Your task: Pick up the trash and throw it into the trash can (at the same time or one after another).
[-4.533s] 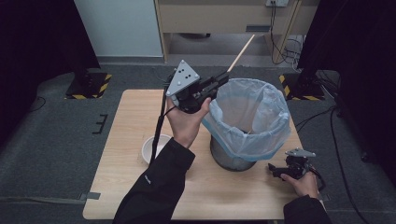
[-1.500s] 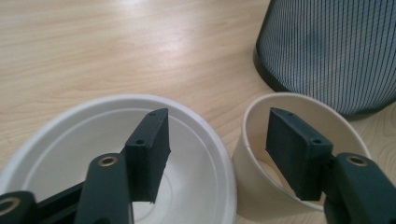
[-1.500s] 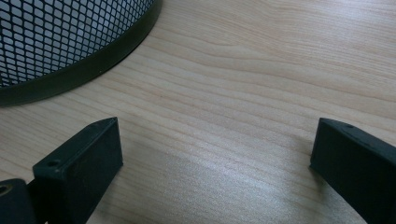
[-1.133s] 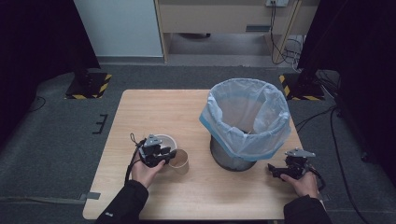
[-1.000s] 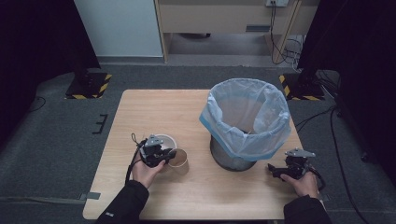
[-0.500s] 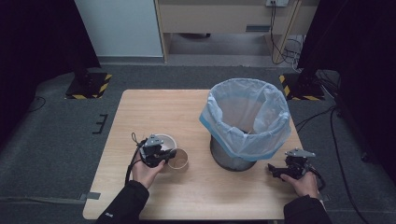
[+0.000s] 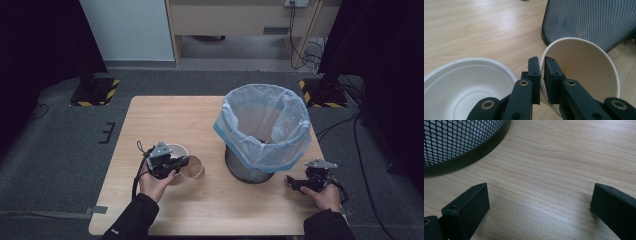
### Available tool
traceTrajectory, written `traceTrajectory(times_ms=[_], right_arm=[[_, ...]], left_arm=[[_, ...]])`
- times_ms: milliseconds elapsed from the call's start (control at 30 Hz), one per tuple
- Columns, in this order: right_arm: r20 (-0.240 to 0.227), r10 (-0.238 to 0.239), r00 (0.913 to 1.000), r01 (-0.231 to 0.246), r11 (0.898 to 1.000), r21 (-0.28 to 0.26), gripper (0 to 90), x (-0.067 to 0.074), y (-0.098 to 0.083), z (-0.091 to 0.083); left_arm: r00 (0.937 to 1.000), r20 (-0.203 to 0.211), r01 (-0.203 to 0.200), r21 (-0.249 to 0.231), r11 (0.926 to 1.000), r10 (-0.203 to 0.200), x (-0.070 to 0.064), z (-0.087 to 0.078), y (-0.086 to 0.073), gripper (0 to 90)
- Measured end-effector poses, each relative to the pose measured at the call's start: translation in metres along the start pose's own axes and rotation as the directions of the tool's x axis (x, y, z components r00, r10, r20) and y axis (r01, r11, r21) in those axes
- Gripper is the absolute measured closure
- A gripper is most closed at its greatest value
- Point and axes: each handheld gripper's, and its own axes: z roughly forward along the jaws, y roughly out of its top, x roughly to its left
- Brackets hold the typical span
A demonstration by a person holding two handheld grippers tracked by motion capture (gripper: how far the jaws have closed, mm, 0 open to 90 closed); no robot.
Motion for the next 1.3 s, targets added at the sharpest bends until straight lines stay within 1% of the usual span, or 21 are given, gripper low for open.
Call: traceTrajectory(times_ms=[133,167,200,333,367,400,433,467,500,600,633,667,800,833,867,967,1067,1100,1133,1300], right_arm=[[0.000,0.000,1.0000,0.000,1.000,0.000,2.4,0.000,0.000,0.000],[0.000,0.000,1.0000,0.000,1.000,0.000,2.4,0.000,0.000,0.000],[0.000,0.000,1.0000,0.000,1.000,0.000,2.4,0.000,0.000,0.000],[0.000,0.000,1.0000,0.000,1.000,0.000,2.4,0.000,0.000,0.000],[0.000,0.000,1.0000,0.000,1.000,0.000,2.4,0.000,0.000,0.000],[0.000,0.000,1.0000,0.000,1.000,0.000,2.4,0.000,0.000,0.000],[0.000,0.000,1.0000,0.000,1.000,0.000,2.4,0.000,0.000,0.000],[0.000,0.000,1.0000,0.000,1.000,0.000,2.4,0.000,0.000,0.000],[0.000,0.000,1.0000,0.000,1.000,0.000,2.4,0.000,0.000,0.000],[0.000,-0.001,1.0000,0.001,1.000,0.000,2.4,0.000,0.000,0.000],[0.000,-0.001,1.0000,0.001,1.000,0.000,2.4,0.000,0.000,0.000],[0.000,0.000,1.0000,0.000,1.000,0.000,2.4,0.000,0.000,0.000],[0.000,0.000,1.0000,0.000,1.000,0.000,2.4,0.000,0.000,0.000],[0.000,0.000,1.0000,0.000,1.000,0.000,2.4,0.000,0.000,0.000],[0.000,0.000,1.0000,0.000,1.000,0.000,2.4,0.000,0.000,0.000],[0.000,0.000,1.0000,0.000,1.000,0.000,2.4,0.000,0.000,0.000],[0.000,0.000,1.0000,0.000,1.000,0.000,2.4,0.000,0.000,0.000],[0.000,0.000,1.0000,0.000,1.000,0.000,2.4,0.000,0.000,0.000],[0.000,0.000,1.0000,0.000,1.000,0.000,2.4,0.000,0.000,0.000],[0.000,0.000,1.0000,0.000,1.000,0.000,2.3,0.000,0.000,0.000]], left_arm=[[1.0000,0.000,0.001,-0.033,0.9994,-0.001,-0.001,-0.008,0.005,83.5],[1.0000,0.000,0.001,-0.033,0.9994,-0.001,-0.001,-0.008,0.005,83.5],[1.0000,-0.002,-0.002,-0.050,0.9988,0.002,-0.001,-0.012,0.007,83.5],[1.0000,-0.006,-0.006,-0.079,0.9969,0.005,-0.002,-0.019,0.011,83.5],[1.0000,-0.006,-0.006,-0.079,0.9969,0.005,-0.002,-0.019,0.011,83.5],[0.9999,-0.008,-0.008,-0.093,0.9956,0.008,-0.002,-0.023,0.014,83.5],[0.9999,-0.008,-0.008,-0.093,0.9956,0.008,-0.002,-0.023,0.014,83.5],[0.9999,-0.012,-0.011,-0.108,0.9941,0.010,-0.002,-0.026,0.016,83.5],[0.9999,-0.012,-0.011,-0.108,0.9941,0.010,-0.002,-0.026,0.016,83.5],[0.9998,-0.015,-0.011,-0.140,0.9901,0.009,-0.002,-0.034,0.022,83.5],[0.9998,-0.015,-0.011,-0.140,0.9901,0.009,-0.002,-0.034,0.022,83.5],[0.9998,-0.019,-0.014,-0.158,0.9874,0.011,-0.002,-0.039,0.025,83.5],[0.9997,-0.023,-0.014,-0.199,0.9799,0.009,-0.002,-0.049,0.030,83.5],[0.9997,-0.023,-0.014,-0.199,0.9799,0.009,-0.002,-0.049,0.030,83.5],[0.9996,-0.026,-0.013,-0.218,0.9758,0.007,-0.003,-0.054,0.033,83.5],[0.9995,-0.030,-0.012,-0.248,0.9686,0.004,-0.003,-0.061,0.037,83.5],[0.9995,-0.031,-0.014,-0.273,0.9620,0.006,-0.004,-0.067,0.041,83.5],[0.9995,-0.031,-0.014,-0.273,0.9620,0.006,-0.004,-0.067,0.041,83.5],[0.9996,-0.029,-0.015,-0.288,0.9576,0.007,-0.004,-0.070,0.044,83.5],[0.9997,-0.023,-0.018,-0.324,0.9459,0.011,-0.007,-0.078,0.052,83.6]])
